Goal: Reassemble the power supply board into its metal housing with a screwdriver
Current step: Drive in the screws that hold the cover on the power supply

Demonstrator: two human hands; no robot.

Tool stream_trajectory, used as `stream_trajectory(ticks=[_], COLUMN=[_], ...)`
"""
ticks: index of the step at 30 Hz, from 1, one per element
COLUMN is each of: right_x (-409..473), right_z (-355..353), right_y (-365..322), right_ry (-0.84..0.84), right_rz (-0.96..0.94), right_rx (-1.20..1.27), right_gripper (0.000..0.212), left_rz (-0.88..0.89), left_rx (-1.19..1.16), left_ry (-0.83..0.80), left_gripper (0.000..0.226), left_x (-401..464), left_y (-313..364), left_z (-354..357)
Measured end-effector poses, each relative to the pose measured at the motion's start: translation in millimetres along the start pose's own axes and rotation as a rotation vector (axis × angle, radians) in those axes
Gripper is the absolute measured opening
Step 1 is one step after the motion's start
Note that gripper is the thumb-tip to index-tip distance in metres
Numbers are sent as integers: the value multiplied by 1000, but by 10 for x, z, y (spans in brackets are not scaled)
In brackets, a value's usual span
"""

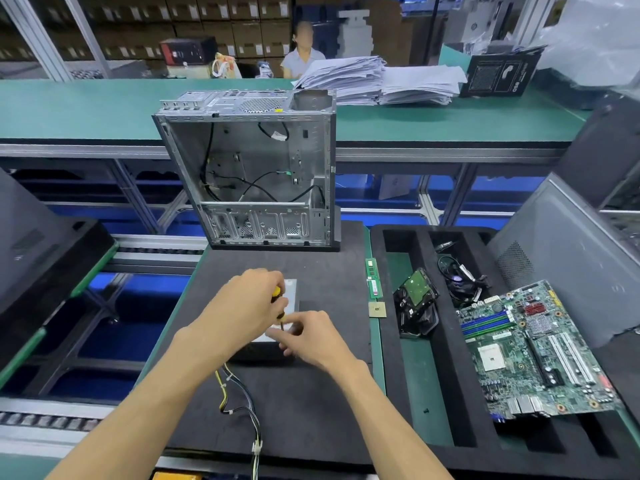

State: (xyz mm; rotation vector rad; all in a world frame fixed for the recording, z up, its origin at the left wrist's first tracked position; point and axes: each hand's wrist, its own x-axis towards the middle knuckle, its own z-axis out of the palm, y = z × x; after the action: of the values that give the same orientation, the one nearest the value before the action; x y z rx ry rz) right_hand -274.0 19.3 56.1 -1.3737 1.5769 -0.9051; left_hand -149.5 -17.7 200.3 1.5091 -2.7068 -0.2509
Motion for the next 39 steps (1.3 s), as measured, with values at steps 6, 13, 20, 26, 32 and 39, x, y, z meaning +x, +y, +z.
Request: stream_trajectory(ticks=[6,13,20,26,32,39], right_x=[10,7,15,13,28,-34], right_z=[-126,-246,-193,-87,-24,6], right_y=[-51,-147,-91,-64,-65,-45], right_ry=[13,26,8,52,97,82], right_rz=[-49,-125,-97,-55,-60,-89], right_rx=[248,191,59,21,21,-17], right_gripper=[27,8,20,31,34,32], left_rz=[171,35,131,-58,11,-56], left_rx=[-14,-44,-56,17,12,65], left_ry=[-128,38,-96,34,-39,48], left_gripper=[36,28,30,32,12,25], left_x=[15,16,23,-9,21,1], left_y=[-2,15,36,10,-14,-67], left_z=[-69,0,-87,44,66,103])
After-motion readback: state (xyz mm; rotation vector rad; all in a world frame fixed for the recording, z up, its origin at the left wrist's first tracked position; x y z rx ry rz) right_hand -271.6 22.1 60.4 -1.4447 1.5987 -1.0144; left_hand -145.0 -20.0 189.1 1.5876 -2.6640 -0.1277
